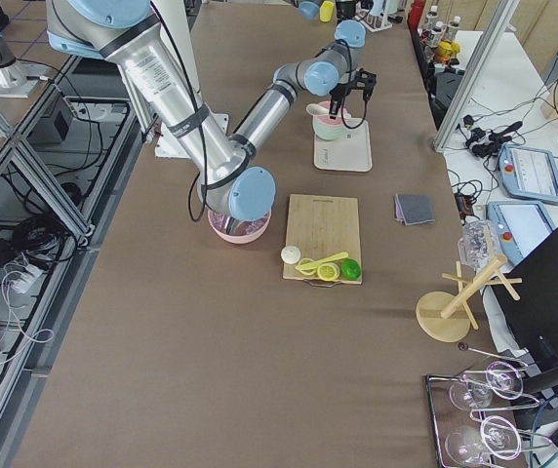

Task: Stack pink bowl on green and place spoon
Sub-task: 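Lift the white spoon with the right gripper toward the tray while the left arm withdraws, then lower the white spoon into the pink bowl and open the right gripper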

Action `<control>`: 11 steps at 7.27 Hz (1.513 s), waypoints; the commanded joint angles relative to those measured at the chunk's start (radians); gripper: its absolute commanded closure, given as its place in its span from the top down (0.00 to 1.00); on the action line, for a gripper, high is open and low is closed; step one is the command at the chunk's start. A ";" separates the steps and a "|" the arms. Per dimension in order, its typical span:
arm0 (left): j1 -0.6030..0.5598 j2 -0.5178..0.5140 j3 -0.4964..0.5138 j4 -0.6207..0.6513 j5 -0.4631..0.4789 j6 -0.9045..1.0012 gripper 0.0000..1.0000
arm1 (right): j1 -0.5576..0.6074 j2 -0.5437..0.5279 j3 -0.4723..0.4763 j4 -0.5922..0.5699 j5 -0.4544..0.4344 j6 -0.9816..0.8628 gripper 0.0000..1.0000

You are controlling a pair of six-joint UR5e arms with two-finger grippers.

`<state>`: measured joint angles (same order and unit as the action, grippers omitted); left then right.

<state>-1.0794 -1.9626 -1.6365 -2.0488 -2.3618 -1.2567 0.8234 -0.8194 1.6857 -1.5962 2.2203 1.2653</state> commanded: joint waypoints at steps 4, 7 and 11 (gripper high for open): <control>-0.004 0.054 0.006 -0.007 0.033 0.031 0.97 | -0.122 0.152 -0.312 0.309 -0.182 0.129 0.00; -0.002 0.056 0.009 -0.007 0.047 0.031 0.97 | -0.136 0.192 -0.408 0.400 -0.205 0.157 0.00; 0.001 0.054 0.009 -0.013 0.055 0.031 0.97 | -0.147 0.190 -0.406 0.418 -0.208 0.151 0.99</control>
<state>-1.0785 -1.9076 -1.6262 -2.0614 -2.3068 -1.2256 0.6843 -0.6259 1.2784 -1.1915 2.0139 1.4325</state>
